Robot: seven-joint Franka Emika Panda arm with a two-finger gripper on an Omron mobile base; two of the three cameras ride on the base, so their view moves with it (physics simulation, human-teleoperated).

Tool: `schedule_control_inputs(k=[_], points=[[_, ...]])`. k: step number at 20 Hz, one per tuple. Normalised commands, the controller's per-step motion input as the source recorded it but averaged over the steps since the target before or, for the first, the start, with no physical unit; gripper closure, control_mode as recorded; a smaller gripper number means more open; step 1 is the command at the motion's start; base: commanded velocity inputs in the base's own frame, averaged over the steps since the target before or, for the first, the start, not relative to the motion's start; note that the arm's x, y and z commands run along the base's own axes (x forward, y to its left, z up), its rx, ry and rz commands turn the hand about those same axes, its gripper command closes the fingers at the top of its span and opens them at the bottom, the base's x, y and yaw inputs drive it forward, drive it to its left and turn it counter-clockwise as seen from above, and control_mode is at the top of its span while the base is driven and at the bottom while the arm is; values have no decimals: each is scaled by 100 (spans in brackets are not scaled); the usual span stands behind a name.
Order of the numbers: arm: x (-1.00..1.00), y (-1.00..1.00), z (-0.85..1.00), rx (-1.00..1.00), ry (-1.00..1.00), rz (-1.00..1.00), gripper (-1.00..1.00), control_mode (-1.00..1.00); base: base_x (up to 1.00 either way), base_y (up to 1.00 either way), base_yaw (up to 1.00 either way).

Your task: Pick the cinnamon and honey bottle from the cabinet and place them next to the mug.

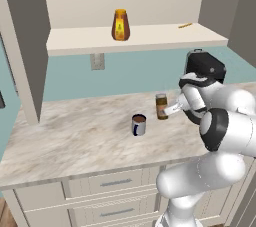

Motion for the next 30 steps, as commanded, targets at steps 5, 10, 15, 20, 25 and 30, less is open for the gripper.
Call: schedule_control_inputs(k=[5,10,15,20,25,30], points=[[0,7,-42,0,0,0,100,-100,0,0,0],[0,13,-24,0,-5,0,100,-100,0,0,0],[0,8,-3,0,-10,0,100,-100,0,0,0],[0,0,-4,0,-7,0,100,-100,0,0,0],[-1,0,0,0,-3,0,100,-100,0,0,0],[-9,0,0,0,-1,1,100,-100,0,0,0]])
